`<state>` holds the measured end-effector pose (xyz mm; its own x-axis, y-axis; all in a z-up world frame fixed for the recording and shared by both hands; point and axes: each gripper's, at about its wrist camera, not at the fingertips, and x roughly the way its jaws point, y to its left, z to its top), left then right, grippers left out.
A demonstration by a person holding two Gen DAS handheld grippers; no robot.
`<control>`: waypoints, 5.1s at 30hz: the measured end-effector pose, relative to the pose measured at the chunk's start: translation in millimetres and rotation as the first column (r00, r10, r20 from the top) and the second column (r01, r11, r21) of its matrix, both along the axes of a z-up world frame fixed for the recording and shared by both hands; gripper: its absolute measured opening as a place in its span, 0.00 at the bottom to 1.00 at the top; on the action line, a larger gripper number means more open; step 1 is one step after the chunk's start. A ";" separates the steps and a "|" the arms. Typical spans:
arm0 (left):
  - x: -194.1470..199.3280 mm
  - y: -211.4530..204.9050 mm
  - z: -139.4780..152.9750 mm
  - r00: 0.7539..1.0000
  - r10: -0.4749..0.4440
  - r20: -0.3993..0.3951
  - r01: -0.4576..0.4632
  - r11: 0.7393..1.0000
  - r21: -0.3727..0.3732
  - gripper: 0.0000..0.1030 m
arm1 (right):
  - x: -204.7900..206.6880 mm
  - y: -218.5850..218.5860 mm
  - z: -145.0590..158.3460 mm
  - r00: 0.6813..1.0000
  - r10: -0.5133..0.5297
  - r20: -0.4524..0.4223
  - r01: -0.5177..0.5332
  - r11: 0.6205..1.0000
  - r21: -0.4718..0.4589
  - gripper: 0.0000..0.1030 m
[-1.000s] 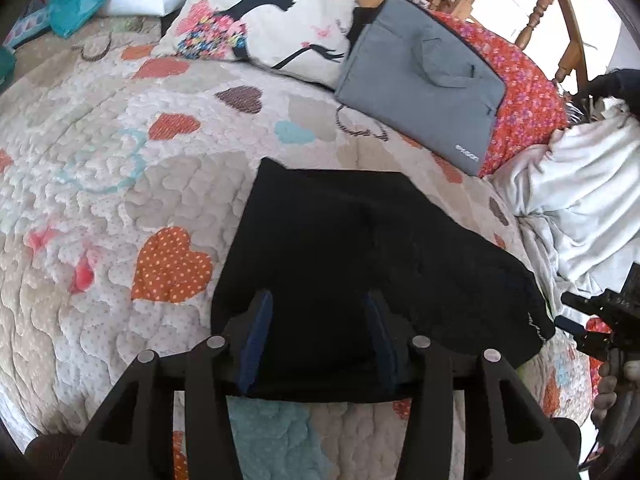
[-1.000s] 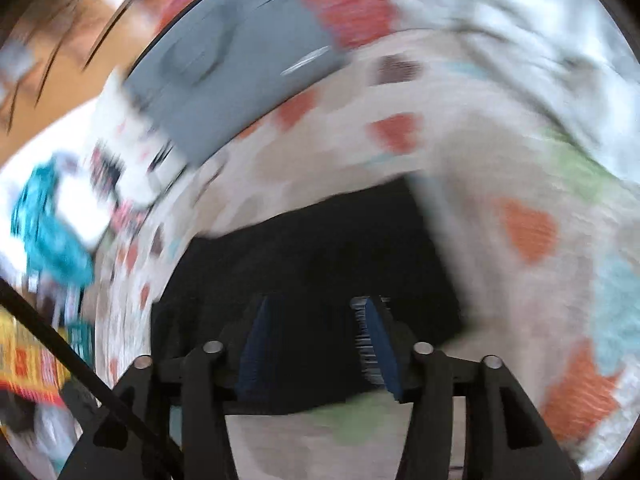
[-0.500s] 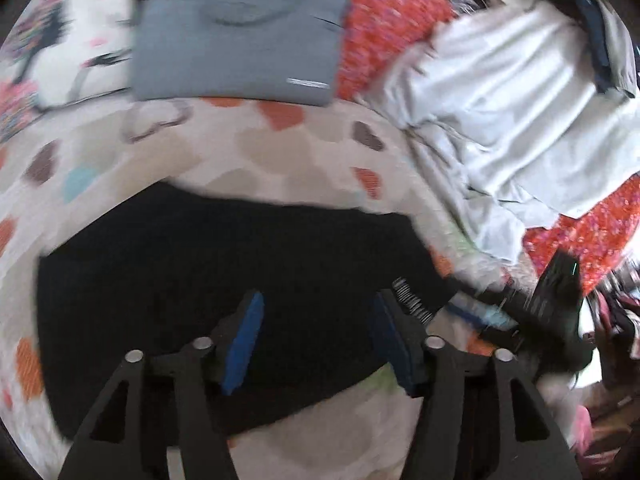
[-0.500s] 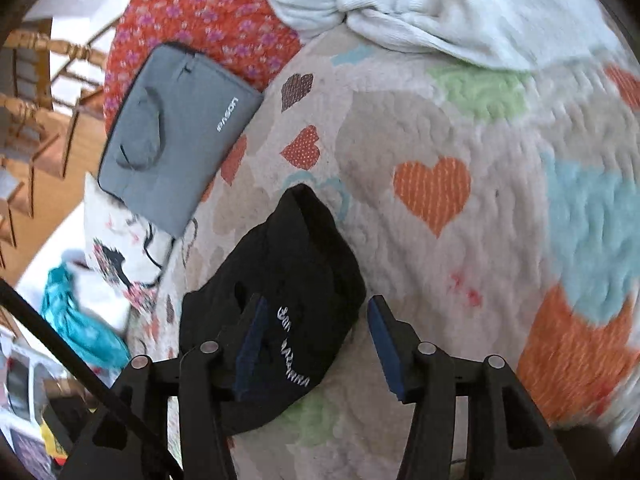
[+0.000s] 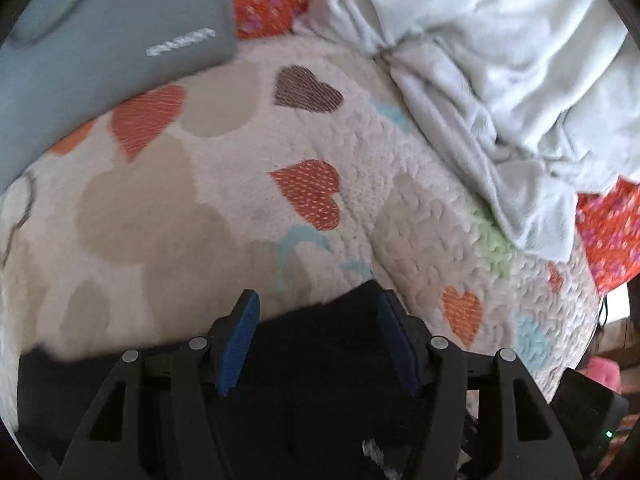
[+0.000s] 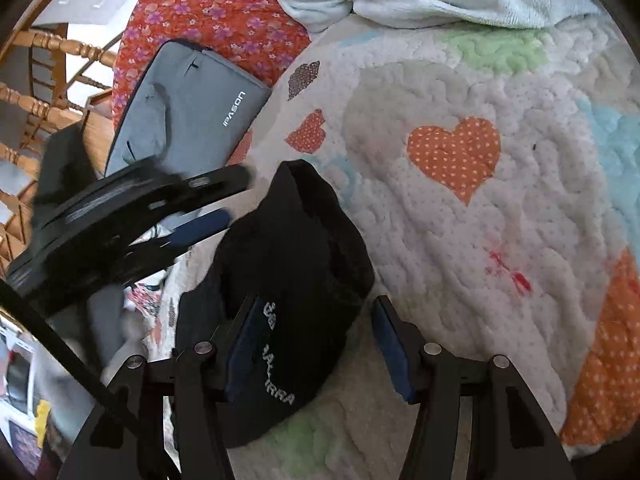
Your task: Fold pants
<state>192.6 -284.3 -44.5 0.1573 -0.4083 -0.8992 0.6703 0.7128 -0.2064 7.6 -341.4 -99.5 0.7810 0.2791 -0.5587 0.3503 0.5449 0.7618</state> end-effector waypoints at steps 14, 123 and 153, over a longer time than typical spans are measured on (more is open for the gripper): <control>-31.5 -27.5 -15.9 0.963 -0.267 0.028 0.257 0.949 0.182 0.25 | 12.4 13.1 8.0 0.993 0.106 0.055 -0.104 0.994 -0.045 0.31; -35.6 414.9 -44.5 0.767 0.561 -0.310 -0.640 0.649 -0.411 0.88 | 115.6 179.2 23.8 0.815 0.574 -0.078 -0.575 0.818 0.019 0.69; -32.2 398.7 -35.1 0.794 0.538 -0.284 -0.606 0.663 -0.439 0.46 | 120.3 213.3 67.7 0.771 0.625 -0.120 -0.630 0.723 -0.283 0.32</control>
<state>160.3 114.4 -79.5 0.4161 -0.6542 -0.6316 0.1097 0.7256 -0.6793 127.9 -128.1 -31.8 0.4765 0.5257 -0.7047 -0.1413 0.8369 0.5288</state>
